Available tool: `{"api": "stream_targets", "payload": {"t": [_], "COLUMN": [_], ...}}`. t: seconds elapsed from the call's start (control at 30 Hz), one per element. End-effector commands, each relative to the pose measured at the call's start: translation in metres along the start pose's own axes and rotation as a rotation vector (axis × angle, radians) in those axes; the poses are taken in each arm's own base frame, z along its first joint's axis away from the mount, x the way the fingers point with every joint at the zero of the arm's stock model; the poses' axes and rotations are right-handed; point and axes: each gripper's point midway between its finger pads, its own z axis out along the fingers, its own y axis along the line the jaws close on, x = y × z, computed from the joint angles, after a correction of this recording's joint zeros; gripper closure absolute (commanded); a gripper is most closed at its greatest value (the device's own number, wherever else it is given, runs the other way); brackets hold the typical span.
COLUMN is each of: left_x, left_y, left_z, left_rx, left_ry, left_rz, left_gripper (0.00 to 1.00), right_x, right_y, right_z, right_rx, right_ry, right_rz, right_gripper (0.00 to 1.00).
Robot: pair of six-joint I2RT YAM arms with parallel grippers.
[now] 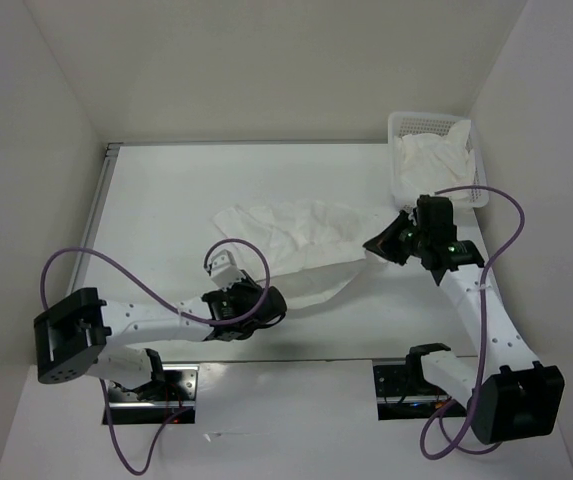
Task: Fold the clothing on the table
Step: Fold the skirt
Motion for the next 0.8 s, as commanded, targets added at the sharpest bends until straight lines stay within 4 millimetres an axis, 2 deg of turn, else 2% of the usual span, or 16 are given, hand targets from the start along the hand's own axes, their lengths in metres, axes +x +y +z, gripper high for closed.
{"api": "stream_targets", "payload": {"t": [0.0, 0.17, 0.27, 0.33, 0.37, 0.4, 0.43, 0.47, 0.5, 0.67, 0.77], "left_x": [-0.002, 0.021, 0.033, 0.033, 0.035, 0.038, 0.035, 0.040, 0.040, 0.041, 0.038], "left_y": [0.061, 0.031, 0.021, 0.015, 0.021, 0.021, 0.022, 0.020, 0.019, 0.009, 0.006], "left_z": [0.013, 0.025, 0.031, 0.035, 0.037, 0.038, 0.040, 0.042, 0.043, 0.043, 0.048], "left_rx": [-0.181, -0.149, -0.107, -0.110, -0.127, -0.128, -0.136, -0.126, -0.123, -0.095, -0.088], "left_ry": [-0.042, 0.014, 0.063, 0.058, 0.061, 0.073, 0.069, 0.082, 0.093, 0.101, 0.119], "left_rz": [0.264, 0.391, 0.414, 0.401, 0.420, 0.443, 0.437, 0.437, 0.435, 0.444, 0.464], "left_gripper": [0.98, 1.00, 1.00, 1.00, 1.00, 1.00, 1.00, 1.00, 1.00, 1.00, 1.00], "right_x": [-0.039, -0.022, -0.023, -0.026, -0.027, -0.027, -0.029, -0.029, -0.032, -0.029, 0.001], "right_y": [-0.034, -0.044, -0.051, -0.051, -0.052, -0.052, -0.044, -0.047, -0.042, -0.028, -0.034], "right_z": [0.012, 0.033, 0.040, 0.041, 0.040, 0.040, 0.038, 0.037, 0.034, 0.030, 0.041], "right_rx": [0.127, 0.184, 0.216, 0.223, 0.229, 0.229, 0.210, 0.225, 0.237, 0.279, 0.330], "right_ry": [-0.183, -0.137, -0.132, -0.141, -0.146, -0.146, -0.155, -0.158, -0.175, -0.161, -0.016], "right_rz": [-0.011, -0.025, -0.032, -0.033, -0.042, -0.042, -0.052, -0.051, -0.069, -0.168, -0.227], "right_gripper": [1.00, 1.00, 0.98, 0.77, 0.67, 0.64, 0.53, 0.47, 0.38, 0.32, 0.32]}}
